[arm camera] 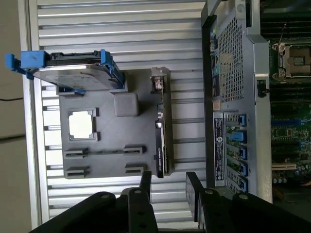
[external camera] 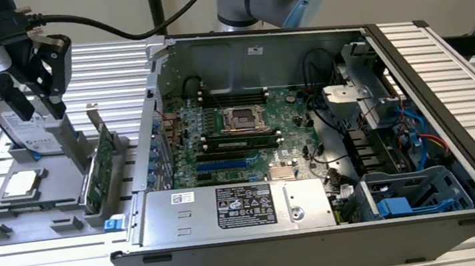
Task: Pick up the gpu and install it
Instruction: 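Pick up the gpu and move the gpu toward the slot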
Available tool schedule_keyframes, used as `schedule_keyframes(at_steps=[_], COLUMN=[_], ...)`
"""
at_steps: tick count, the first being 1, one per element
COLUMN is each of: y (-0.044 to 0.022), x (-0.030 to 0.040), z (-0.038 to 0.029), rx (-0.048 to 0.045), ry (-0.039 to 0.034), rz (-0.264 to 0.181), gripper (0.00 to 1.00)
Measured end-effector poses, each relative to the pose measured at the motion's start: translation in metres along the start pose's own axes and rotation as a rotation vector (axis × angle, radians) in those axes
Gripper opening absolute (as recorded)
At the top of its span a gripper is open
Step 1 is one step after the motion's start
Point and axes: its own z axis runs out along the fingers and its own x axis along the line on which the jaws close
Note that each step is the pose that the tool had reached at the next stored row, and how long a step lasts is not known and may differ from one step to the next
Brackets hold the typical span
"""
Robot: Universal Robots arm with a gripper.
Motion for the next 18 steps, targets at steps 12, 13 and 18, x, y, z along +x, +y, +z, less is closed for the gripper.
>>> schedule_keyframes(at_steps=[12, 13, 18], y=[-0.0002, -0.0002, -0.0004], x=[0.0001, 0.0001, 0.0002], z=[0.0028, 0.0038, 0.0083], rx=[-0.0001, -0.0002, -0.0001], ry=[0.0001, 0.0001, 0.0002], rz=[0.0, 0.0, 0.0], gripper=[1.0, 1.0, 1.0])
